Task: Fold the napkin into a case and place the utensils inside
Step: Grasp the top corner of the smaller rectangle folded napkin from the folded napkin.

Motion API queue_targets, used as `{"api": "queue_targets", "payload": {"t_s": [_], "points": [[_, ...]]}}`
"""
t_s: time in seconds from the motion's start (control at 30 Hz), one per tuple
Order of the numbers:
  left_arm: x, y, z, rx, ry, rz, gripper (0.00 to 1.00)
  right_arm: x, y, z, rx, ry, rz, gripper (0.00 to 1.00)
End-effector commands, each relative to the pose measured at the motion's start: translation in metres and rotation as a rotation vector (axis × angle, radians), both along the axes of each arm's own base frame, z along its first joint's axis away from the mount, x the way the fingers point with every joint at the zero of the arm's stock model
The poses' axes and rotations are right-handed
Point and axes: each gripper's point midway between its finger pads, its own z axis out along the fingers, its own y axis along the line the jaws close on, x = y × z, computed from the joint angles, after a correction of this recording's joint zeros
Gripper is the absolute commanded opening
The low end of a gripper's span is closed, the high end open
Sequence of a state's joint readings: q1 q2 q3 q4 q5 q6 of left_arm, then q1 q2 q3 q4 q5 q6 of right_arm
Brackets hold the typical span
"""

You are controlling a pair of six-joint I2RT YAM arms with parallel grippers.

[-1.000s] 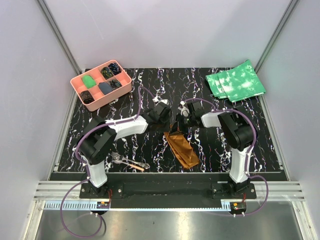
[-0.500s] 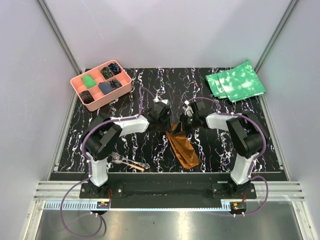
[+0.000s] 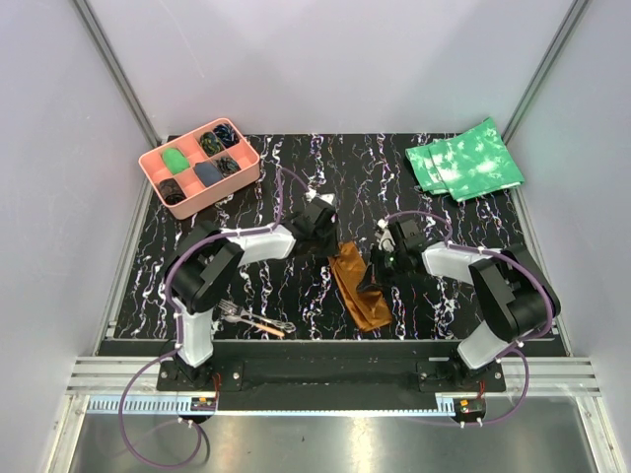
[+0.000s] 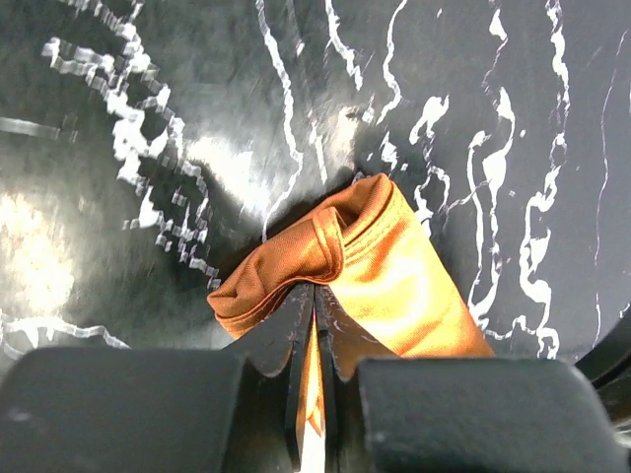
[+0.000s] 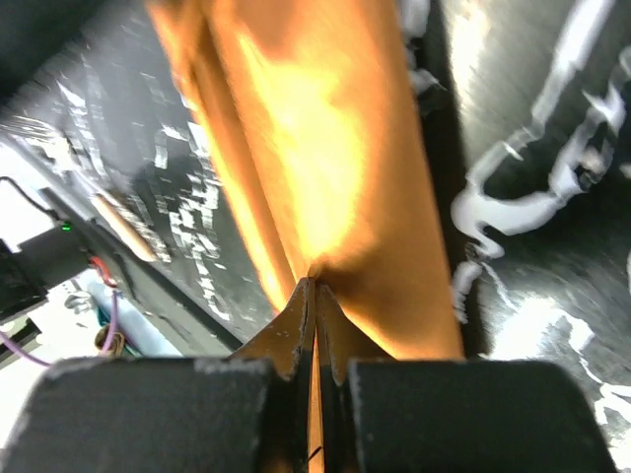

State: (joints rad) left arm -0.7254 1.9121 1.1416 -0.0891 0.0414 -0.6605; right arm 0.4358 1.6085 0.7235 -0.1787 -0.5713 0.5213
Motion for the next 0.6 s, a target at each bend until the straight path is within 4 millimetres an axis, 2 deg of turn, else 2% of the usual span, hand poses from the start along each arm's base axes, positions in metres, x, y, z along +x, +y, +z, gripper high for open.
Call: {"api": "queue_targets", "payload": {"t_s": [0.0,0.1,0.17,0.2,0.23,0.27,0.3,0.43,0.47,0.5,0.53,0.57], "points": [[0.017,-0.004,-0.004,0.029,-0.010,-0.044,0.10,-0.008,-0.005,-0.004,-0.008,-0.013,0.012,0.02],[0.023,-0.009,0.010,0.013,-0.039,-0.066,0.13,-0.007,-0.002,-0.002,0.016,-0.021,0.009,0.02],[0.019,-0.011,0.021,-0.009,-0.049,-0.078,0.22,-0.004,0.000,0.006,0.029,-0.041,0.006,0.02],[0.016,-0.011,0.034,-0.029,-0.065,-0.084,0.26,-0.002,0.001,0.009,0.032,-0.050,0.006,0.02],[0.012,-0.013,0.041,-0.039,-0.074,-0.094,0.34,-0.002,0.002,0.011,0.038,-0.052,0.006,0.02],[0.008,-0.011,0.047,-0.046,-0.074,-0.094,0.37,0.000,0.002,0.016,0.043,-0.065,0.008,0.02],[0.002,-0.008,0.062,-0.066,-0.093,-0.090,0.39,-0.001,0.001,0.017,0.035,-0.063,0.006,0.02],[-0.019,-0.003,0.089,-0.091,-0.107,-0.106,0.47,-0.001,-0.004,0.027,0.012,-0.090,-0.002,0.04],[-0.027,0.003,0.091,-0.081,-0.087,-0.099,0.53,0.002,-0.005,0.036,0.007,-0.120,-0.002,0.07],[-0.031,0.007,0.088,-0.064,-0.074,-0.087,0.54,-0.001,-0.010,0.036,-0.021,-0.111,-0.005,0.11],[-0.036,0.011,0.084,-0.054,-0.051,-0.079,0.54,-0.001,-0.013,0.038,-0.038,-0.125,0.005,0.23],[-0.042,0.014,0.083,-0.061,-0.025,-0.063,0.54,0.002,-0.013,0.044,-0.044,-0.147,0.013,0.27]]}}
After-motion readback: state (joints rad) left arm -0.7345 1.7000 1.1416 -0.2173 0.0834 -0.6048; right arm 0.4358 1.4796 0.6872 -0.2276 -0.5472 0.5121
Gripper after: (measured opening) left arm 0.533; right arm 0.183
